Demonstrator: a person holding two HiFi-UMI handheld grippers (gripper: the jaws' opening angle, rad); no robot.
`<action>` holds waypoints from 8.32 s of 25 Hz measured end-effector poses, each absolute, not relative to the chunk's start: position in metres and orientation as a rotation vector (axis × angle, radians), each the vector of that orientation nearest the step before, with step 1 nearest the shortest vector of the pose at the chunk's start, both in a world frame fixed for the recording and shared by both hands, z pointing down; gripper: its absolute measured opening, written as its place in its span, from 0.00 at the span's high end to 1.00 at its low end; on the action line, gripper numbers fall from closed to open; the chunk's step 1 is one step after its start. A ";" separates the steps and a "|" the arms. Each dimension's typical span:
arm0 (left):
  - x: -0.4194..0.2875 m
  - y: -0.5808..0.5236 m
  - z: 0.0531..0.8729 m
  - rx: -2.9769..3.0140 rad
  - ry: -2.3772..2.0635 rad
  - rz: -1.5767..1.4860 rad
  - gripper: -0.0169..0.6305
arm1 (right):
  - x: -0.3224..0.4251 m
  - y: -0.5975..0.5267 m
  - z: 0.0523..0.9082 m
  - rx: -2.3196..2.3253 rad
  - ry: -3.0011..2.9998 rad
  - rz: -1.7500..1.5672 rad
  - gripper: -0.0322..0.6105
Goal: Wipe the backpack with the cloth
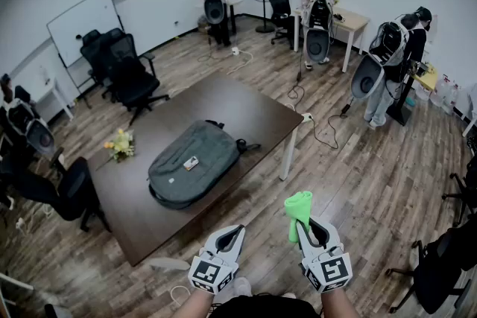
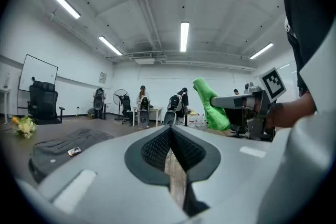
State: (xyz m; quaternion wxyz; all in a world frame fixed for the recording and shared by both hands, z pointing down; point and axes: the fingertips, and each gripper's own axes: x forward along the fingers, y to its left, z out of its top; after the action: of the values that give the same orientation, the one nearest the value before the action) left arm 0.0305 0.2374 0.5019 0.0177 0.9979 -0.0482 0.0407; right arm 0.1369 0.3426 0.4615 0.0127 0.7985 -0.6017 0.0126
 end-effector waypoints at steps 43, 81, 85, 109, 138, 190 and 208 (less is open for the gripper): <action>-0.014 0.048 0.525 3.065 -0.443 0.190 0.94 | 0.191 0.163 0.449 2.534 -1.945 0.003 0.82; -0.027 -0.132 0.509 2.732 -1.287 0.168 0.95 | 0.133 -0.136 0.517 1.624 -2.562 0.201 0.82; -0.040 -0.148 0.518 2.713 -1.332 0.181 0.95 | 0.114 -0.155 0.521 1.570 -2.578 0.229 0.82; -0.140 -0.190 0.572 2.553 -1.432 0.258 0.95 | -0.013 -0.231 0.605 1.257 -2.496 0.391 0.82; -0.148 -0.200 0.595 2.574 -1.291 0.315 0.95 | -0.018 -0.265 0.690 1.276 -2.190 0.432 0.82; -0.091 -0.187 0.617 2.534 -1.328 0.363 0.95 | 0.213 -0.294 0.668 1.555 -1.764 0.317 0.82; -0.138 -0.184 0.624 2.548 -1.279 0.385 0.95 | 0.054 -0.238 0.652 1.469 -2.102 0.504 0.82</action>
State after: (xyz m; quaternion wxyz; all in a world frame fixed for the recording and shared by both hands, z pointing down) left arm -0.1378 -0.1839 0.6244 0.1321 0.8780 -0.4407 0.1325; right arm 0.0539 -0.2376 0.6523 0.2609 0.5426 -0.7764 0.1861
